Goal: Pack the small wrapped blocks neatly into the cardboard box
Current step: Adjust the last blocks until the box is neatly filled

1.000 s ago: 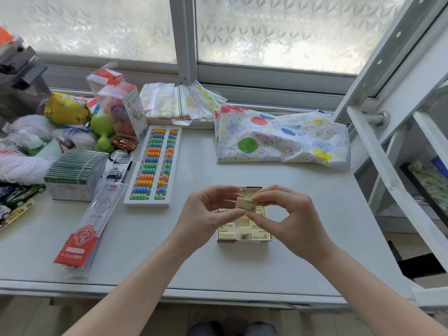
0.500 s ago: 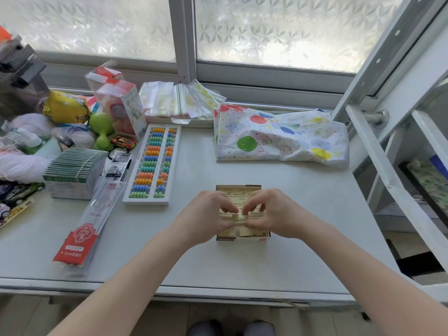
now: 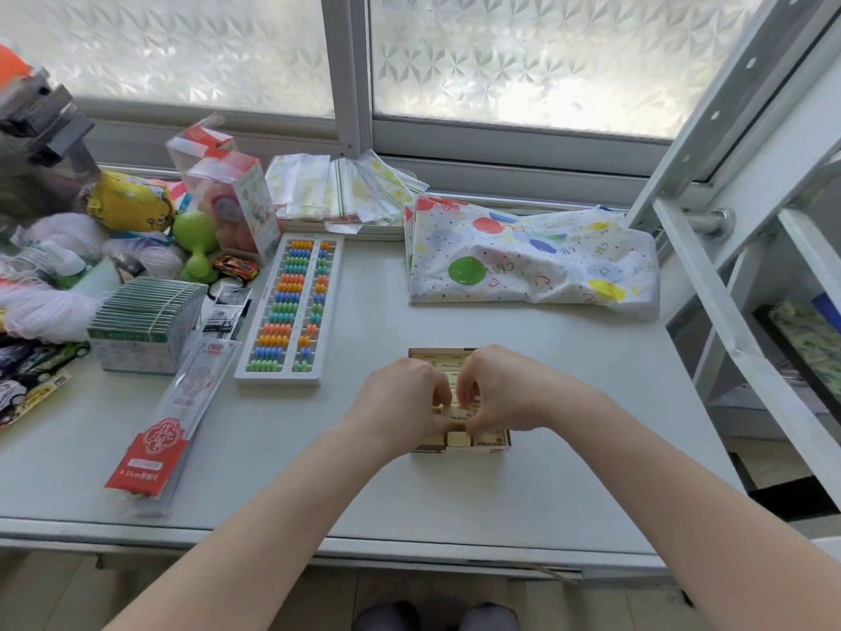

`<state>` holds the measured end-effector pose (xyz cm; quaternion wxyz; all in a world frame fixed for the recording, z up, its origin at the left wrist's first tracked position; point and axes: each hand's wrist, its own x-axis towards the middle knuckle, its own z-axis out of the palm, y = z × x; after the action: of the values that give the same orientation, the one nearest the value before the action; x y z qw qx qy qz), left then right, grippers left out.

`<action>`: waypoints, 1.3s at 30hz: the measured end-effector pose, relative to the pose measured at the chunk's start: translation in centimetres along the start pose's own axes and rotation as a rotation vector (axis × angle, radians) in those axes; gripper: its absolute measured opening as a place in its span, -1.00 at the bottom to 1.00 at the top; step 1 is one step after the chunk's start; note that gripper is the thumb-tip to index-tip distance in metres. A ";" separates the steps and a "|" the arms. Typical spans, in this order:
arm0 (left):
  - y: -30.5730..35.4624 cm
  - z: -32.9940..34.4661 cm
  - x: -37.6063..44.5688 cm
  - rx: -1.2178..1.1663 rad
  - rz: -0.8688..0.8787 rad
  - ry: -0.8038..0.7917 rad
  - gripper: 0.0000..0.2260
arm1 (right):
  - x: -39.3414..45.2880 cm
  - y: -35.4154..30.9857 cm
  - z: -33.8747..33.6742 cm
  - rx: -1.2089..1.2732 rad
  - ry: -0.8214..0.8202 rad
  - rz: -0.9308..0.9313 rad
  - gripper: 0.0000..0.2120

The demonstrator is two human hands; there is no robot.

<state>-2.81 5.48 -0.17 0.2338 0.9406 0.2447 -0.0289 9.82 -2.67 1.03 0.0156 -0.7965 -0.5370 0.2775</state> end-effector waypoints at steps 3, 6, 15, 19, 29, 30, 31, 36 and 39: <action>0.8 0.3 0.3 0.063 -0.036 0.002 -0.83 | 0.1 0.0 -0.1 -0.005 -0.012 0.003 -0.80; 0.9 0.5 0.6 0.078 -0.062 -0.001 -0.83 | 0.2 -0.1 -0.2 -0.013 -0.021 0.000 -0.78; 0.0 -0.2 0.8 0.043 -0.018 -0.068 -0.80 | 0.5 -0.7 -0.3 -0.053 -0.032 -0.011 -0.85; -0.2 -0.4 0.8 0.061 0.016 -0.104 -0.83 | 0.6 -0.3 -0.4 0.067 -0.015 0.016 -0.95; -2.0 -1.0 -0.5 -0.086 0.097 -0.027 -0.76 | 0.5 -0.1 -0.1 0.156 -0.008 0.011 -0.92; -2.5 -1.2 -0.9 -0.095 0.095 -0.009 -0.78 | 0.5 0.0 -0.2 0.173 -0.010 0.008 -0.88; -3.0 -1.2 -1.3 -0.097 0.092 -0.004 -0.80 | 0.4 -0.1 -0.2 0.197 -0.006 0.003 -0.84; -3.4 -1.0 -1.6 -0.082 0.076 -0.033 -0.76 | 0.9 -1.6 -0.2 0.244 0.001 -0.081 -0.86; -3.2 -0.8 -1.3 -0.079 0.069 -0.052 -0.74 | 1.5 -2.5 0.1 0.143 -0.084 -0.074 -0.87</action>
<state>-5.54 7.73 -0.56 0.2779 0.9374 0.2068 -0.0352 8.06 -0.33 1.06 0.0604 -0.7606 -0.5450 0.3475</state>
